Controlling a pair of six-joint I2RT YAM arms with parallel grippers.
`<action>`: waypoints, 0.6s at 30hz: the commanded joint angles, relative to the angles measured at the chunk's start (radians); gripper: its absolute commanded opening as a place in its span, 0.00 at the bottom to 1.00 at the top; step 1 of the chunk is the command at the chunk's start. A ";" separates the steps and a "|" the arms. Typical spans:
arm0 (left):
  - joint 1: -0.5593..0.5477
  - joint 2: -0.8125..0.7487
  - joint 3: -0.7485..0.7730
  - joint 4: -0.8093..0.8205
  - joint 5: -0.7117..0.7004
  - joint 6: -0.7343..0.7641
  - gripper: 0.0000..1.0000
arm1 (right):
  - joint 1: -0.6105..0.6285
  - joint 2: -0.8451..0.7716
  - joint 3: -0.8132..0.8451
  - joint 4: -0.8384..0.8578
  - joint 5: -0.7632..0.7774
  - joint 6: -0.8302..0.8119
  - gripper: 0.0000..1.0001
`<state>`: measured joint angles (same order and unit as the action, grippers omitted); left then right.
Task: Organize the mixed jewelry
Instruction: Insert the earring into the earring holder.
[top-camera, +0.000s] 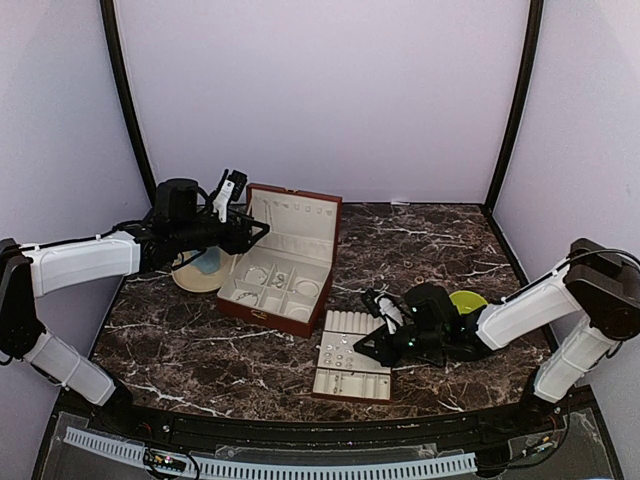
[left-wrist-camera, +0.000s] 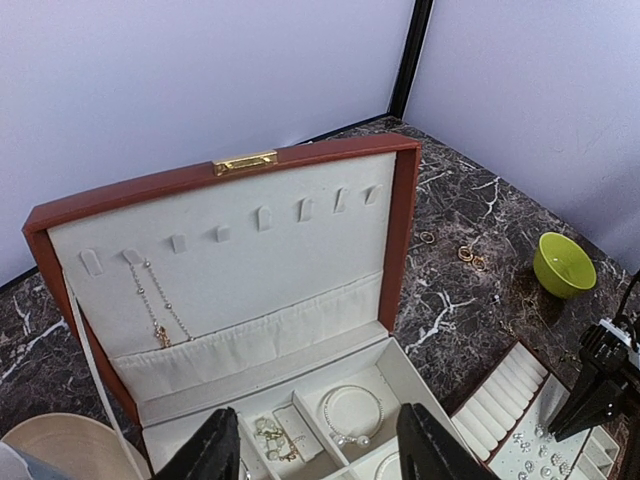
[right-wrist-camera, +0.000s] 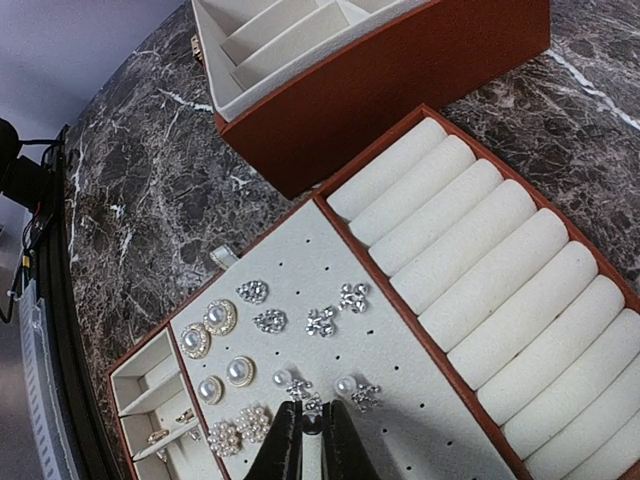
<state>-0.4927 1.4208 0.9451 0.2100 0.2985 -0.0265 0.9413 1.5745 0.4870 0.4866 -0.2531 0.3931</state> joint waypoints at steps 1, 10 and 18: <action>0.006 -0.029 -0.015 0.024 0.015 0.010 0.57 | 0.019 -0.031 -0.024 -0.020 0.035 -0.005 0.07; 0.005 -0.032 -0.019 0.028 0.018 0.007 0.57 | 0.028 -0.064 -0.037 -0.011 0.080 -0.004 0.06; 0.005 -0.032 -0.020 0.031 0.018 0.007 0.57 | 0.028 -0.070 -0.030 0.013 0.080 -0.011 0.06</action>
<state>-0.4927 1.4208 0.9413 0.2123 0.2996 -0.0265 0.9615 1.5276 0.4587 0.4698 -0.1894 0.3931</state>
